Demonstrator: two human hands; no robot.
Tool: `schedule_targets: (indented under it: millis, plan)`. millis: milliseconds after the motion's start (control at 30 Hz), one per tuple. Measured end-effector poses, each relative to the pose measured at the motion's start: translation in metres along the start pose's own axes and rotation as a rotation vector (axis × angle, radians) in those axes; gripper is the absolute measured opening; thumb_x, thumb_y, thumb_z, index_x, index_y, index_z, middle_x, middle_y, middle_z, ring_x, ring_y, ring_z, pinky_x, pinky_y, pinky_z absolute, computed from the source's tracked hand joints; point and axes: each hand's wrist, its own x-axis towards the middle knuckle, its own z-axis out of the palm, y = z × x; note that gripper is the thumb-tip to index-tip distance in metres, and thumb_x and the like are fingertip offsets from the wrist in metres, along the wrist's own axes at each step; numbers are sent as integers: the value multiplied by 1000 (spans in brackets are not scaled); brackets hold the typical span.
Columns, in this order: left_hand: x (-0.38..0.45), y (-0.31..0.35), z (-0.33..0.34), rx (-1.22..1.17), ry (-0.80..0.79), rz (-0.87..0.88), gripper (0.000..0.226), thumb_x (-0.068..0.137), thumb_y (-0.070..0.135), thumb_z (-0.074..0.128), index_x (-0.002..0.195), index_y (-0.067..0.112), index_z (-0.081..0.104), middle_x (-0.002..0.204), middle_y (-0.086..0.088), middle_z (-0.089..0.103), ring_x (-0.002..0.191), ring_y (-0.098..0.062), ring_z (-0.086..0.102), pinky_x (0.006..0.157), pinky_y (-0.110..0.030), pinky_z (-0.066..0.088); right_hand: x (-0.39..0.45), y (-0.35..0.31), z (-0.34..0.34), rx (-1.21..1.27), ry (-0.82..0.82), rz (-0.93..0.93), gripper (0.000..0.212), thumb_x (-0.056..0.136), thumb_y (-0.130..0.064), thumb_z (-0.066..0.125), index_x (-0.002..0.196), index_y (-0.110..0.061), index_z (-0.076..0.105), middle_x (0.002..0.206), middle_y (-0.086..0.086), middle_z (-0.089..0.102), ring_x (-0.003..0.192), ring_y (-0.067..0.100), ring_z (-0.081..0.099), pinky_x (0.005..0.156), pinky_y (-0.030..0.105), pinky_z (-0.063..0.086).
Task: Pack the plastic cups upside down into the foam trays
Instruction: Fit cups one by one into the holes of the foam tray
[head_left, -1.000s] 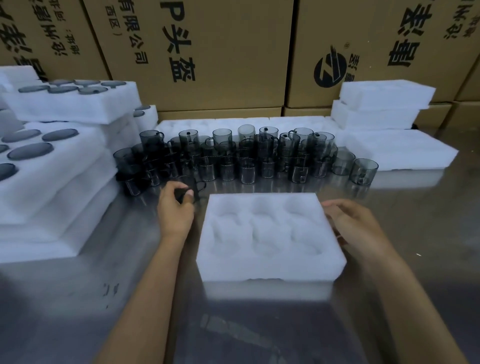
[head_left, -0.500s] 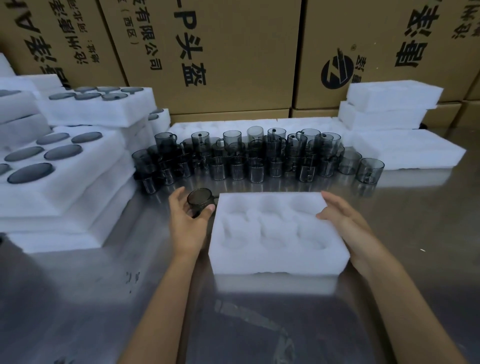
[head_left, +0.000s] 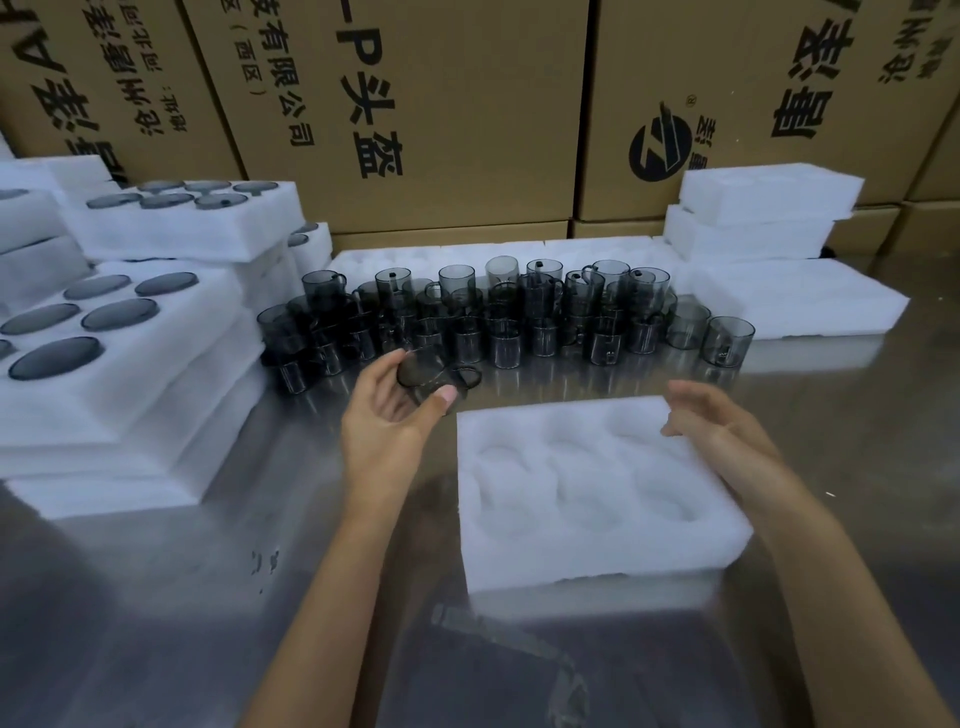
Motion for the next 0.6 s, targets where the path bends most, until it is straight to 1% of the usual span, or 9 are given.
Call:
schedule_targets:
  millis: [67,133,200,300,367,433,500,567,600]
  plan:
    - [-5,5,7,-8,-93,22,61,70,6,88,121,29,63,121,11,70,116,-4,64,98,-16,48,-4,-9,7,-75,43,-192,38,91,-6,67,123,-25,63,126,-9,62,118,6,56,85,13,43]
    - [-12,9,14,58,-153,83,63,70,8,89,121,35,62,125,16,68,121,-2,60,102,-16,45,-12,-21,20,-138,-5,-395,33,92,-11,69,121,-26,64,127,-11,62,121,4,54,93,9,39]
    - [-19,14,19,205,-193,197,62,72,12,88,121,36,59,122,21,66,119,2,60,99,-10,43,-21,-30,37,-179,-121,-502,28,93,-21,69,119,-29,65,121,-16,65,116,-1,57,95,10,40]
    - [-26,21,24,448,-271,374,65,74,15,86,126,38,53,125,23,60,119,1,58,96,-8,42,-30,-30,60,-202,-216,-526,17,95,-28,65,112,-31,66,107,-22,68,103,-4,61,87,13,45]
    - [-29,25,26,526,-316,453,68,77,15,83,132,37,50,131,23,54,123,2,54,98,-7,39,-30,-24,68,-187,-252,-503,6,97,-24,63,100,-28,65,97,-22,67,94,1,63,79,18,47]
    - [-32,27,27,571,-349,523,68,80,12,81,136,32,49,135,20,51,124,2,51,99,-7,38,-28,-19,68,-166,-266,-466,11,98,-16,62,92,-26,63,92,-20,66,89,10,65,76,22,48]
    - [-35,28,29,592,-372,564,66,81,10,79,138,26,49,136,15,49,125,0,51,101,-10,39,-23,-15,64,-149,-253,-441,17,97,-11,62,88,-25,63,87,-20,67,84,8,65,70,16,46]
    - [-36,30,30,607,-385,586,65,81,6,78,137,23,50,135,12,48,126,1,48,102,-11,39,-22,-12,63,-132,-258,-415,16,96,-9,63,87,-22,65,83,-19,68,74,-2,61,62,8,40]
    - [-36,30,31,612,-390,589,64,80,4,77,136,22,50,134,11,47,125,2,47,102,-10,38,-22,-11,63,-120,-270,-404,15,95,-9,64,87,-21,66,82,-18,69,71,-5,59,60,6,40]
